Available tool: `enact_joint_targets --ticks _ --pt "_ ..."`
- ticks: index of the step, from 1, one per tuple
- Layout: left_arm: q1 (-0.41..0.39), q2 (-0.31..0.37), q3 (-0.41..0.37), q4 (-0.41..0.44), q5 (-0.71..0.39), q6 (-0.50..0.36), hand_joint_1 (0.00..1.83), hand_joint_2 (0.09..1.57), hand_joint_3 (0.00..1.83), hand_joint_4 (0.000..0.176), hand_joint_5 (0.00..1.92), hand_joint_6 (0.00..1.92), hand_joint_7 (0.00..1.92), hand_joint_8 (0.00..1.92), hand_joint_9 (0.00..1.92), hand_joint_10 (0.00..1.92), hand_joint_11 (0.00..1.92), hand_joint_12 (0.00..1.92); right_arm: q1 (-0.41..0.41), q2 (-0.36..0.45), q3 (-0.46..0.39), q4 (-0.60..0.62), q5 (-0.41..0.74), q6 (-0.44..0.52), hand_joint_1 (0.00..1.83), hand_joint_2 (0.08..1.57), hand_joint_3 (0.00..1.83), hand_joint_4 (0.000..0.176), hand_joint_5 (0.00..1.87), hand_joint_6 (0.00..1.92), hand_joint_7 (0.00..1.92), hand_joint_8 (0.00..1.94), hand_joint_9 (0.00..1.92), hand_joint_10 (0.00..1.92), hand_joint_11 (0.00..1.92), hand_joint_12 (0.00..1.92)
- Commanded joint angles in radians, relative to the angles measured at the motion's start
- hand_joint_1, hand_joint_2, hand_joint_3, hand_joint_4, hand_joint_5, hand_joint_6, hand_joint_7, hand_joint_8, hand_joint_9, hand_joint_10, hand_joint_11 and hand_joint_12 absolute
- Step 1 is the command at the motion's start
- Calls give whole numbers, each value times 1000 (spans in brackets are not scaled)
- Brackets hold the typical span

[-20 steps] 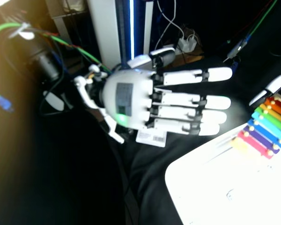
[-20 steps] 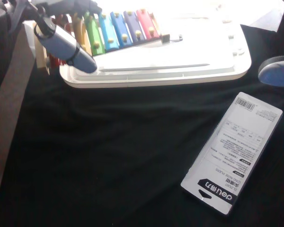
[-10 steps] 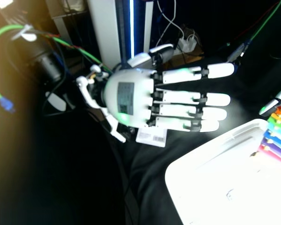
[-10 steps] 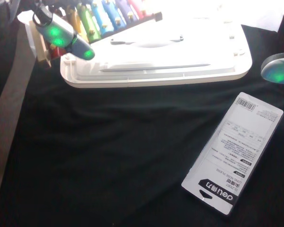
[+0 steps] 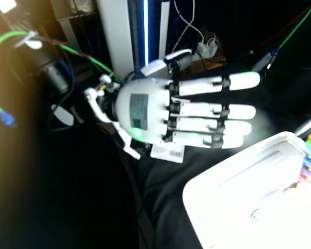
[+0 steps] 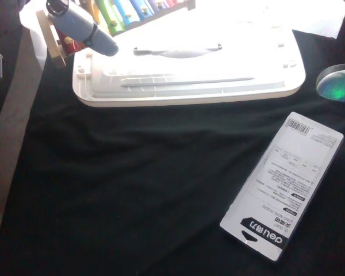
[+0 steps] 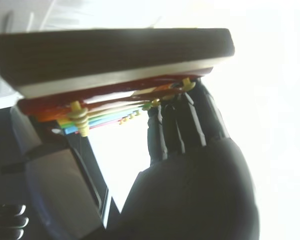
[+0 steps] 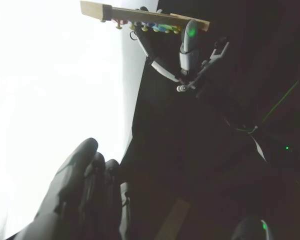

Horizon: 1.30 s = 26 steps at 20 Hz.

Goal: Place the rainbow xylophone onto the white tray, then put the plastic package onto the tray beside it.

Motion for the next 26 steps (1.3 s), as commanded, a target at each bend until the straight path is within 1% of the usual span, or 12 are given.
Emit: enact_joint_targets --ticks 1,4,5,7,9,11,13,17,19,23,25,26 --pt "-23 -9 10 -10 -124 -7 1314 1192 1 0 666 0 788 1307 657 1177 505 1536 7 -4 3 23 123 14 625 663 0 161 51 2 183 5 103 7 0 504" --pt "-27 -38 50 -7 -105 -6 1333 1159 0 0 712 20 848 1225 682 1192 507 1580 7 -20 12 13 126 14 590 668 2 148 30 0 163 0 122 4 0 612" --pt "-27 -41 55 -7 -98 -6 1323 1180 0 0 699 13 806 1283 629 1229 481 1589 7 -23 13 13 129 14 588 669 2 158 38 3 178 6 133 8 0 616" --pt "-27 -50 63 -9 -87 -6 1324 1175 2 0 706 12 815 1268 675 1093 514 1496 7 -24 13 10 134 14 588 675 0 155 29 0 173 1 130 4 0 640" --pt "-27 -59 77 -10 -79 -7 1316 1186 0 0 715 12 800 1289 677 1167 527 1573 8 -25 12 8 137 17 601 658 0 174 50 4 173 1 124 3 0 661" --pt "-26 -61 87 -23 -67 -7 1317 1180 0 0 721 13 812 1271 616 1140 436 1557 9 -28 12 4 138 17 599 668 1 167 46 0 175 1 137 5 0 686" --pt "-22 -62 96 -33 -55 -7 1321 1170 0 0 715 6 829 1245 616 1069 393 1510 11 -30 12 -1 138 20 594 676 3 176 49 2 172 0 141 5 0 685" --pt "-9 -82 123 -42 -15 -7 1326 1159 2 0 687 0 847 1219 672 1091 461 1507 13 -31 11 -5 139 20 551 714 2 166 36 0 129 0 140 1 0 718" --pt "6 -98 139 -55 -9 -7 1326 1163 0 0 701 5 840 1235 684 1159 508 1488 13 -31 11 -8 140 20 572 747 7 146 27 2 132 2 128 5 0 670" --pt "30 -114 151 -74 0 -7 1351 1109 2 0 719 6 942 1072 762 804 441 1320 13 -32 10 -9 141 20 576 724 0 149 31 0 172 2 142 2 0 723" --pt "42 -119 155 -74 12 -6 1354 1111 2 0 739 16 935 1085 828 963 509 1464 14 -34 10 -9 141 20 561 730 5 147 24 0 147 0 146 0 0 760" --pt "47 -121 156 -74 14 -6 1356 1108 0 31 770 34 943 1074 799 1024 505 1501 14 -35 10 -10 141 20 563 733 6 152 31 3 147 1 150 2 0 759"
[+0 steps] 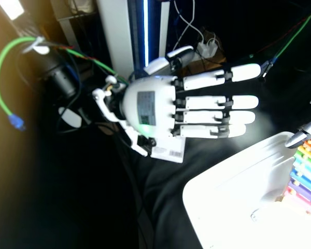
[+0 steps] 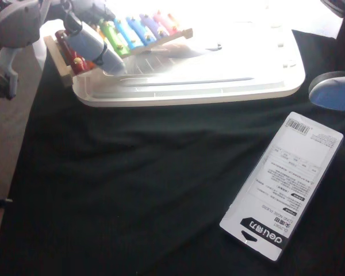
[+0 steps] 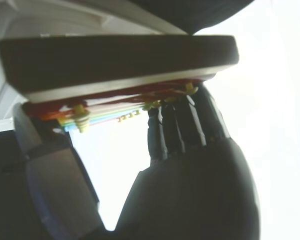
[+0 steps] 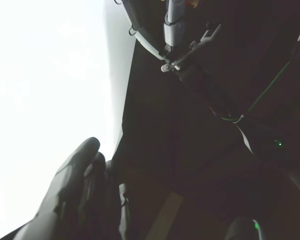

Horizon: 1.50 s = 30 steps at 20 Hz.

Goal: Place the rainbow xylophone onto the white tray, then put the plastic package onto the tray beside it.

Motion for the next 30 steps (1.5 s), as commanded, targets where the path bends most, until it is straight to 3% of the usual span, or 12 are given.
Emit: enact_joint_targets --ticks 1,3,8,11,12,14,16,18,20,23,26,30 --pt "-3 -5 9 -9 -106 -8 1348 1122 3 41 771 36 913 1120 767 1054 497 1492 14 -4 0 30 111 10 581 737 6 151 39 6 154 4 155 4 0 756" --pt "1 -12 16 -7 -94 -8 1341 1135 0 58 726 13 891 1154 746 1086 499 1480 14 -4 0 29 111 10 582 732 2 158 42 3 163 3 167 5 0 772" --pt "6 -15 21 -3 -85 -7 1349 1115 0 0 728 7 932 1089 809 942 594 1309 18 -5 0 25 111 10 604 744 5 154 35 0 140 3 157 2 0 759" --pt "6 -15 21 0 -82 -7 1352 1110 0 16 734 5 941 1075 797 915 581 1368 19 -5 0 24 111 10 593 738 0 167 18 1 141 0 143 0 0 784" --pt "6 -15 21 0 -82 -7 1353 1106 0 16 739 5 949 1062 781 869 526 1381 19 -5 0 24 111 10 599 738 0 155 17 1 145 2 144 1 0 784" --pt "6 -15 21 0 -82 -7 1225 965 0 44 664 3 822 227 781 494 381 1215 19 -6 0 24 111 10 610 744 1 150 7 0 139 0 148 2 0 761" --pt "6 -15 21 1 -81 -7 1117 898 0 56 531 0 681 15 661 121 194 1019 19 -6 0 24 111 10 603 738 0 150 9 0 149 0 158 2 0 778" --pt "6 -17 21 6 -80 -7 1011 833 0 80 382 0 515 0 490 7 16 959 19 -6 0 24 111 10 602 736 1 164 6 0 132 2 148 2 0 732" --pt "6 -17 22 7 -76 -7 907 797 0 105 316 0 456 0 389 0 0 834 20 -6 1 24 111 10 607 750 6 151 0 0 131 1 142 0 0 730" --pt "6 -17 21 9 -75 -7 831 754 0 76 268 0 344 0 354 1 0 767 20 -6 1 24 111 10 593 736 2 153 0 0 152 5 153 3 0 757" --pt "6 -15 11 18 -78 -7 788 713 0 133 120 0 216 0 214 0 0 454 20 -6 1 23 111 10 600 727 0 152 0 0 162 3 155 2 0 757" --pt "6 -1 -19 29 -95 -6 764 706 0 149 40 0 67 0 88 0 0 259 20 -6 0 23 111 10 598 710 0 165 0 0 172 4 155 1 0 763"
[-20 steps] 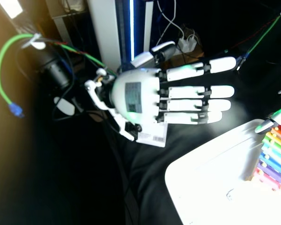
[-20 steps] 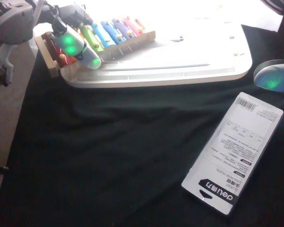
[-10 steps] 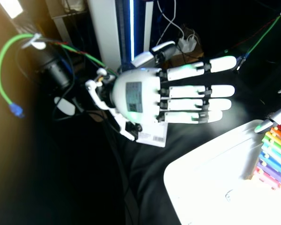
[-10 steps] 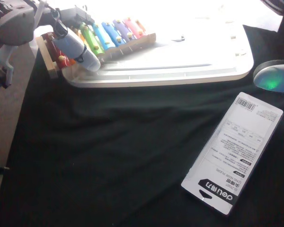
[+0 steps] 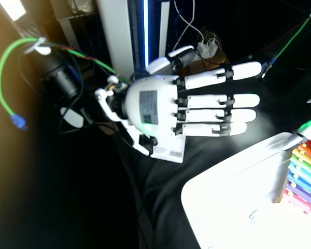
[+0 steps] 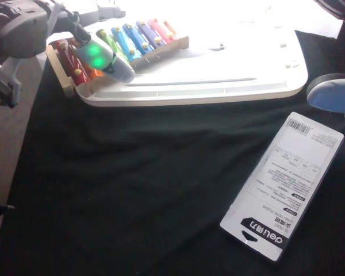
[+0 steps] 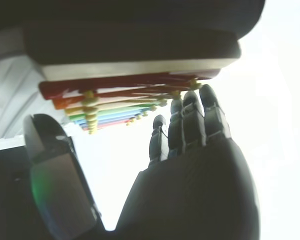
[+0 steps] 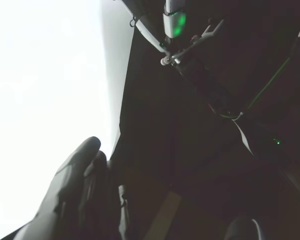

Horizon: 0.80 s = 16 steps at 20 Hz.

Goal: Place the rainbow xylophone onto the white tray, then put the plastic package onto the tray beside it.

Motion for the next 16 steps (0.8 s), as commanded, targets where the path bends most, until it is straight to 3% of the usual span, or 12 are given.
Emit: enact_joint_targets --ticks 1,2,3,4,5,6,7,8,9,10,11,16 --pt "-9 17 -17 7 -128 -5 743 703 0 144 11 0 37 0 62 0 0 234 19 -2 0 30 111 10 596 719 0 142 0 0 173 4 151 0 0 764" --pt "-9 28 -34 13 -140 -5 723 702 0 143 1 0 25 0 44 1 0 192 19 -2 0 30 110 10 599 720 0 133 0 0 173 4 148 0 0 765" --pt "-11 38 -52 17 -155 -5 708 701 0 169 0 0 4 0 8 0 0 105 19 -2 0 30 110 10 591 707 0 144 0 0 183 3 146 0 0 738" --pt "-14 49 -68 22 -168 -5 689 704 1 174 0 0 0 0 1 0 0 87 19 -2 0 30 109 10 592 684 0 161 0 0 185 1 152 1 0 776" --pt "-21 63 -86 31 -182 -5 700 702 0 167 0 0 0 0 0 0 0 82 19 0 1 30 107 10 608 683 0 159 0 0 191 2 153 1 0 785" --pt "-27 75 -102 36 -196 -5 687 712 4 136 0 0 0 0 23 9 51 108 19 2 1 29 102 10 638 673 0 139 0 0 190 2 156 2 0 788" --pt "-32 86 -116 41 -206 -5 675 729 10 132 0 0 0 0 4 1 34 106 19 3 1 29 96 10 692 646 0 151 0 0 163 0 147 0 0 755" --pt "-35 97 -131 45 -217 -5 679 731 9 133 0 0 0 0 0 0 20 105 19 7 0 27 88 10 737 645 0 145 0 0 146 0 134 0 0 712" --pt "-41 115 -156 51 -238 -5 636 730 7 140 0 0 0 0 0 0 3 102 19 13 0 23 80 10 771 626 0 152 0 0 145 0 129 0 0 623" --pt "-47 127 -174 59 -251 -5 600 703 0 169 0 0 0 0 0 0 7 108 19 16 0 22 77 10 739 646 1 142 0 0 136 0 119 1 0 631" --pt "-52 139 -190 66 -266 -5 579 700 0 175 0 0 0 0 0 0 6 113 19 22 0 20 74 12 721 652 3 140 0 0 128 0 104 0 0 636" --pt "-65 214 -298 114 -350 -7 676 769 14 176 0 0 0 0 0 0 52 39 19 42 -2 15 50 13 754 648 1 171 0 0 103 1 69 0 0 666"
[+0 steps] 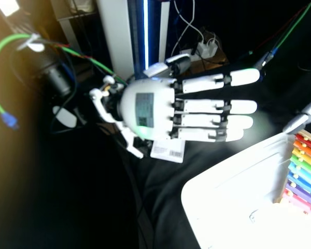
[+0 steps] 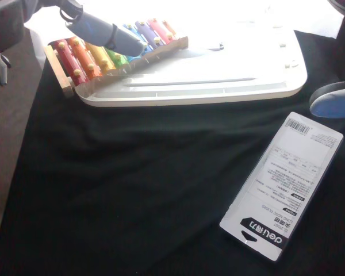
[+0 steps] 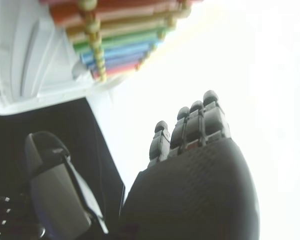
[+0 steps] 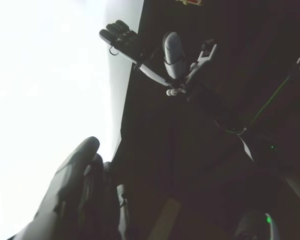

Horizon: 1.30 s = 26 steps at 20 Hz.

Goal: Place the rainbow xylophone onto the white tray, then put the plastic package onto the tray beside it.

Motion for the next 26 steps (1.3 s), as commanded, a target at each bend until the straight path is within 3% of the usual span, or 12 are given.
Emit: enact_joint_targets --ticks 1,6,9,11,14,17,18,21,22,23,24,26 --pt "-14 17 -15 4 -149 -5 579 735 0 169 0 0 0 0 0 0 39 36 19 6 -2 31 100 11 722 639 0 167 0 0 97 0 68 0 0 635" --pt "17 116 -142 59 -277 -86 603 729 0 176 0 0 0 0 0 0 0 0 19 42 -11 1 55 20 698 614 0 172 0 0 37 3 39 3 0 681" --pt "54 149 -165 177 -381 -298 624 709 0 176 0 0 0 0 0 0 0 0 19 71 -23 -16 29 22 729 602 0 159 0 0 59 3 32 4 0 524" --pt "78 188 -215 183 -436 -304 670 704 0 176 0 0 0 0 0 0 0 0 19 84 -32 -16 25 22 708 593 2 157 0 0 84 7 63 12 0 533" --pt "111 238 -279 184 -512 -304 752 671 0 176 0 0 0 0 0 0 0 0 19 97 -35 -28 6 22 717 614 0 176 0 0 56 0 74 4 0 469" --pt "154 277 -330 183 -583 -304 704 690 0 176 0 0 0 0 0 0 0 0 19 107 -35 -56 -24 26 771 638 14 163 0 0 74 7 68 5 0 445" --pt "166 288 -344 183 -604 -304 763 722 9 140 0 0 0 0 0 0 1 0 19 108 -35 -61 -27 30 765 660 9 154 0 0 82 4 74 4 0 477" --pt "209 323 -387 159 -655 -276 750 710 2 98 0 0 31 11 55 19 86 41 19 125 -35 -120 -78 57 702 693 5 156 0 0 97 0 81 1 0 542" --pt "223 332 -397 155 -662 -269 734 716 4 84 0 0 36 10 63 19 98 49 19 132 -35 -153 -107 69 680 736 9 124 0 0 63 2 50 2 0 467" --pt "227 334 -399 155 -663 -269 718 701 0 94 0 0 42 11 77 22 106 55 19 135 -35 -168 -120 75 658 711 0 134 0 0 56 1 22 1 0 422" --pt "232 336 -402 154 -662 -268 709 693 0 98 0 0 38 7 82 20 111 61 19 140 -36 -191 -139 83 658 684 0 168 0 0 40 2 4 0 0 361" --pt "238 337 -404 152 -650 -264 712 695 0 96 0 0 10 0 61 7 89 58 19 150 -36 -248 -184 102 710 643 0 176 0 0 14 1 0 0 0 367"
